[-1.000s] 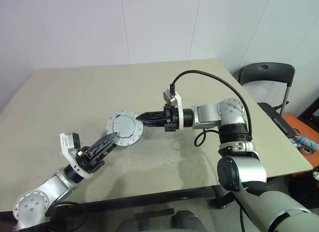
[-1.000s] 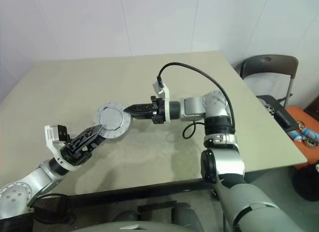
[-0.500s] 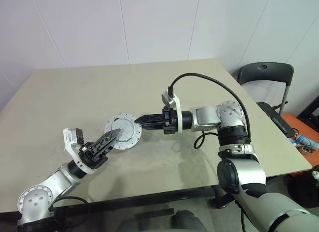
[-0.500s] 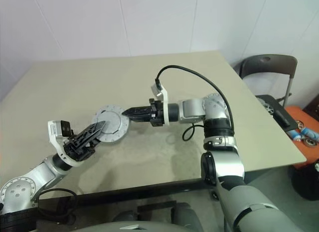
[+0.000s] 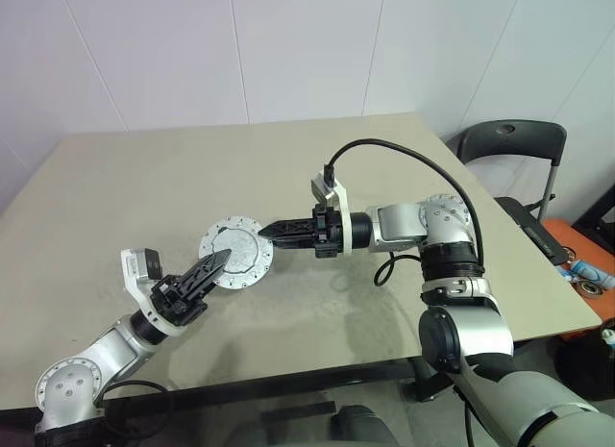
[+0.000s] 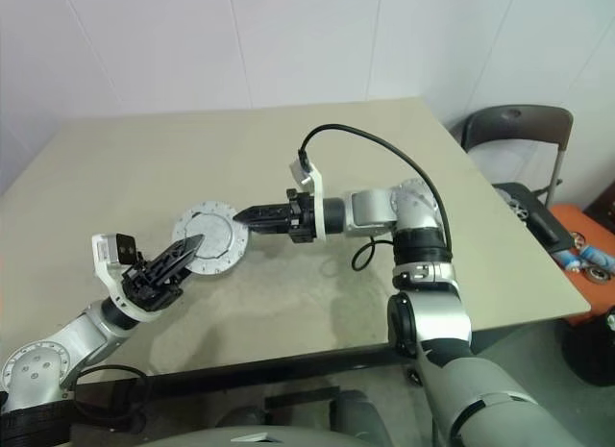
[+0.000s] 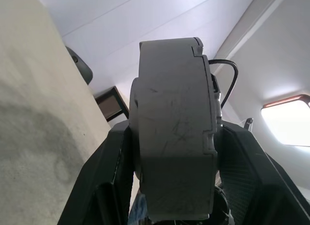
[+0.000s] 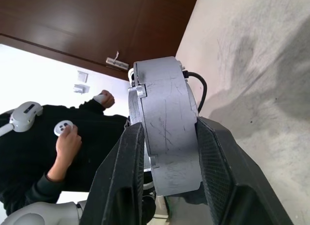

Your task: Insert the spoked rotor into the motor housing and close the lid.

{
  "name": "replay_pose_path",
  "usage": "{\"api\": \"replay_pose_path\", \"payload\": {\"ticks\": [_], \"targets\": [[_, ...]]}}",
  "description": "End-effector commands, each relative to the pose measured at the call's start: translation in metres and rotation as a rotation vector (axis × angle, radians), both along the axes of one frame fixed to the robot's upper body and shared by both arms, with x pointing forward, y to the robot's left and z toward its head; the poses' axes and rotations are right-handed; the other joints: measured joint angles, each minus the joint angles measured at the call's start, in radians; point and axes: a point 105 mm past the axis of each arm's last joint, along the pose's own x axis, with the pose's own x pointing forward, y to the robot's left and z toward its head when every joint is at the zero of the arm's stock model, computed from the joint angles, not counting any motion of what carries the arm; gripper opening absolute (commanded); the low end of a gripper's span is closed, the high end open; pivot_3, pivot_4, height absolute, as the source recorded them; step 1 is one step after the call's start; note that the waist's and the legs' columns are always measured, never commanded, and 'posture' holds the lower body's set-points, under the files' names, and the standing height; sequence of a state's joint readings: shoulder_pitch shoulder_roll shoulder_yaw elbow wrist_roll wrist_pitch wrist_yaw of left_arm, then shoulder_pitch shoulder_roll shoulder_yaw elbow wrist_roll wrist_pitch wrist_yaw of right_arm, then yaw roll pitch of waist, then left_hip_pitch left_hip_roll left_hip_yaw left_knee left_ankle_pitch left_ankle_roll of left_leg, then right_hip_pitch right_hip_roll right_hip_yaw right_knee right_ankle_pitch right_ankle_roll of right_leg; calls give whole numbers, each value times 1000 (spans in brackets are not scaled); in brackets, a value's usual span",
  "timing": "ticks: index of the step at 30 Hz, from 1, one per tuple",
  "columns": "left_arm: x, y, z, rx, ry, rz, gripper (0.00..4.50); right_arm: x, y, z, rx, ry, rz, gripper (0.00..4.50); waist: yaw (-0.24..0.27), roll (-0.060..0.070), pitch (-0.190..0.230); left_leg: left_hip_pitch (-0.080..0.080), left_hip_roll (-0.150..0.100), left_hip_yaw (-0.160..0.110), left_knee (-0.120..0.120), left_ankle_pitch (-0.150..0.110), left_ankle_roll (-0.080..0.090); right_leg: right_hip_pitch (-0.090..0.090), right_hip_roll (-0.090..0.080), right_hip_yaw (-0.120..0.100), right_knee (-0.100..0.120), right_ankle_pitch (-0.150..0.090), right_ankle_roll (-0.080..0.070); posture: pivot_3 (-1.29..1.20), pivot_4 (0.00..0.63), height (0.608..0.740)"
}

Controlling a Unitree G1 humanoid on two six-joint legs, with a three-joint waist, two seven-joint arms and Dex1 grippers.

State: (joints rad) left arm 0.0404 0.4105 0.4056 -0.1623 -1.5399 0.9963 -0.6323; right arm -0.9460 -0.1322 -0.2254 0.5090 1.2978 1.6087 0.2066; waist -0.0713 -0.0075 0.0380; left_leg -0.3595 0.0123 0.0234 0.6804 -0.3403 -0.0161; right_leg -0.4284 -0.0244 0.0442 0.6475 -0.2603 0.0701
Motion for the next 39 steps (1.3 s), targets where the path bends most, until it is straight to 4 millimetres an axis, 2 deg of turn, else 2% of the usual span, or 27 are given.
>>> {"api": "replay_pose_path", "payload": {"ticks": [1, 6, 7, 9, 16, 19, 25, 31, 35, 37, 39], "targets": [[0, 0, 8, 9, -38, -8, 2118, -4, 3, 25, 115, -58, 23, 1248, 0, 0, 0, 0, 0, 0, 0, 0, 0, 0, 0, 0, 0, 0, 0, 0, 0, 740], [0, 0, 8, 10, -42, -8, 2118, -5, 3, 26, 128, -57, 30, 1248, 0, 0, 0, 0, 0, 0, 0, 0, 0, 0, 0, 0, 0, 0, 0, 0, 0, 740], [0, 0, 8, 11, -42, -8, 2118, -7, 3, 26, 126, -62, 36, 1807, 0, 0, 0, 0, 0, 0, 0, 0, 0, 0, 0, 0, 0, 0, 0, 0, 0, 740], [0, 1, 8, 10, -42, -8, 2118, -8, 2, 26, 123, -69, 44, 2193, 0, 0, 0, 0, 0, 0, 0, 0, 0, 0, 0, 0, 0, 0, 0, 0, 0, 740], [-1, 4, 7, 11, -38, -1, 2118, -9, 1, 23, 112, -67, 46, 4484, 0, 0, 0, 0, 0, 0, 0, 0, 0, 0, 0, 0, 0, 0, 0, 0, 0, 740], [-2, 11, 8, 5, -33, 27, 2118, -6, -2, 18, 81, -63, 24, 4500, 0, 0, 0, 0, 0, 0, 0, 0, 0, 0, 0, 0, 0, 0, 0, 0, 0, 740], [6, 43, 8, -24, 13, 211, 2118, -4, -9, 7, -38, -143, -13, 4500, 0, 0, 0, 0, 1, 0, 0, 0, 0, 0, 0, 0, 0, 0, 0, 0, 0, 740], [23, 71, 3, -25, 123, 463, 2117, -3, -13, 1, -162, -325, -10, 4500, 3, -1, 0, 0, 0, 0, 0, 0, 0, 0, -1, 0, -1, 0, 0, 0, 0, 740], [38, 89, -5, -72, 243, 615, 2117, -1, -14, -5, -259, -498, 20, 4500, 10, -1, 0, 0, 0, -1, 0, 0, 0, 0, -1, 0, 0, 0, 0, 0, 0, 740], [46, 99, -14, -36, 314, 692, 2117, -1, -14, -10, -306, -603, 50, 4500, 15, -2, 0, 0, 0, -1, 1, 0, 0, 0, -1, 0, 0, 0, 0, 0, 0, 740], [51, 103, -12, -40, 336, 740, 2117, 0, -16, -14, -342, -696, 76, 4500, 15, -2, 0, 0, 0, -1, 1, 0, 0, 0, -1, 0, 0, 0, 0, 0, 0, 740]]}}
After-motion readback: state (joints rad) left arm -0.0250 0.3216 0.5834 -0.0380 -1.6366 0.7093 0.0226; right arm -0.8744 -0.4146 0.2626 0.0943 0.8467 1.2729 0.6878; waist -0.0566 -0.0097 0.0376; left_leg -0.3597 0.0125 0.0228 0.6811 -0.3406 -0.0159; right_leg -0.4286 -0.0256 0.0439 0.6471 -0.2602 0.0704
